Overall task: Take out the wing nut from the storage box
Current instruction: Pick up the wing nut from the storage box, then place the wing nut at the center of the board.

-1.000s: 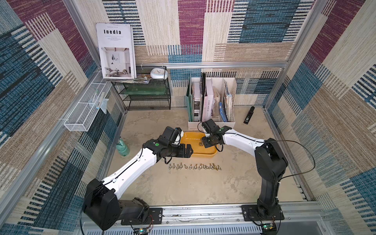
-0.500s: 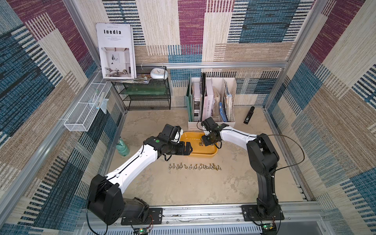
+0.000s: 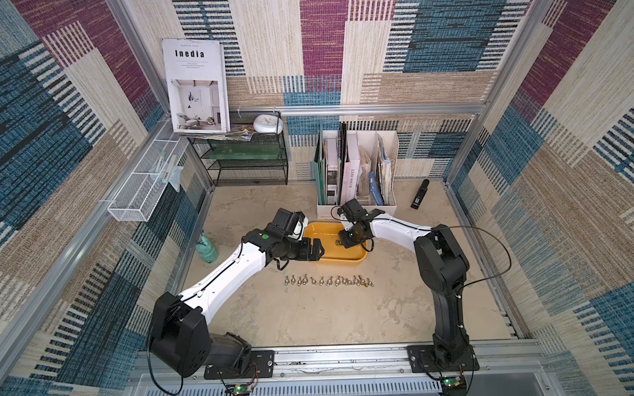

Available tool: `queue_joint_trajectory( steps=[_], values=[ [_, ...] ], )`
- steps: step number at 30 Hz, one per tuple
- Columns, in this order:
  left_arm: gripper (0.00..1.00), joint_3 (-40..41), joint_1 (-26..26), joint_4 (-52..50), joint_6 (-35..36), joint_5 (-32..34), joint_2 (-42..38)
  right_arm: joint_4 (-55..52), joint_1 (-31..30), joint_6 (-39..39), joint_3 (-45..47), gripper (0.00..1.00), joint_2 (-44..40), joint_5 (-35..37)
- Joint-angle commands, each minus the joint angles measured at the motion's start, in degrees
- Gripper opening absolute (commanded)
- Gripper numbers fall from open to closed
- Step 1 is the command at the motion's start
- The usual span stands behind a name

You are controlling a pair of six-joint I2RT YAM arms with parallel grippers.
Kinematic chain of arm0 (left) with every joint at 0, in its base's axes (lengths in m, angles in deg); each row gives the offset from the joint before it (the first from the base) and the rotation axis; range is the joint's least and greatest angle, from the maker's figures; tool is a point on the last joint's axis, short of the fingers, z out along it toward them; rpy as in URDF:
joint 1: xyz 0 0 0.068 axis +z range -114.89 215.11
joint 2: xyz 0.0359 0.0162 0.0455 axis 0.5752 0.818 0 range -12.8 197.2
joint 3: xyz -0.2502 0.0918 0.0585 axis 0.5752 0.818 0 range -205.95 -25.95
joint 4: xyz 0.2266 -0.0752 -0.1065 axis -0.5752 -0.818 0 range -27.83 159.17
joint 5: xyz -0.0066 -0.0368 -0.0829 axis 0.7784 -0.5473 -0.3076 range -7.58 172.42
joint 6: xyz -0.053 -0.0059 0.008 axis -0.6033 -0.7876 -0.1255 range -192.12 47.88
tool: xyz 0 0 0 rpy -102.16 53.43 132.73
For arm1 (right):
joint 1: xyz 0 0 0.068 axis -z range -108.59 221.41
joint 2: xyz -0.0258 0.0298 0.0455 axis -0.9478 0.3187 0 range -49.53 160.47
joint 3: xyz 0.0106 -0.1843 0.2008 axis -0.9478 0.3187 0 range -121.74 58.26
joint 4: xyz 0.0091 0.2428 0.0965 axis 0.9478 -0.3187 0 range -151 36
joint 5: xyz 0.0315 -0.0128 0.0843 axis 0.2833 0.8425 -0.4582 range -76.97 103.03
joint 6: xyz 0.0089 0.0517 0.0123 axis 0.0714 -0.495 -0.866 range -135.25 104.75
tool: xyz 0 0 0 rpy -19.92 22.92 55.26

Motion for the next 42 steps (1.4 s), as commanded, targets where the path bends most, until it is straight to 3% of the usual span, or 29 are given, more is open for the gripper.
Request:
queue_joint_trajectory(
  steps=[1,18,30,42],
  values=[
    [0.99,0.00,0.06,-0.06,0.35,-1.00,-0.12,-0.36,0.02,-0.59,-0.55,0.35,0.12,0.47],
    [0.99,1.37,0.06,-0.16,0.09,-1.17,-1.76,-1.98,-0.03,-1.44,-1.65,0.00,0.35,1.66],
    [0.99,2.11,0.06,0.90,-0.07,-2.53,-2.97,-2.97,-0.76,-4.60,4.09,0.00,-8.64,2.24],
    [0.99,3.52,-0.83,5.01,0.23,-8.54,-2.73,-5.18,-2.09,-13.41,18.69,0.00,-26.51,5.51]
  ],
)
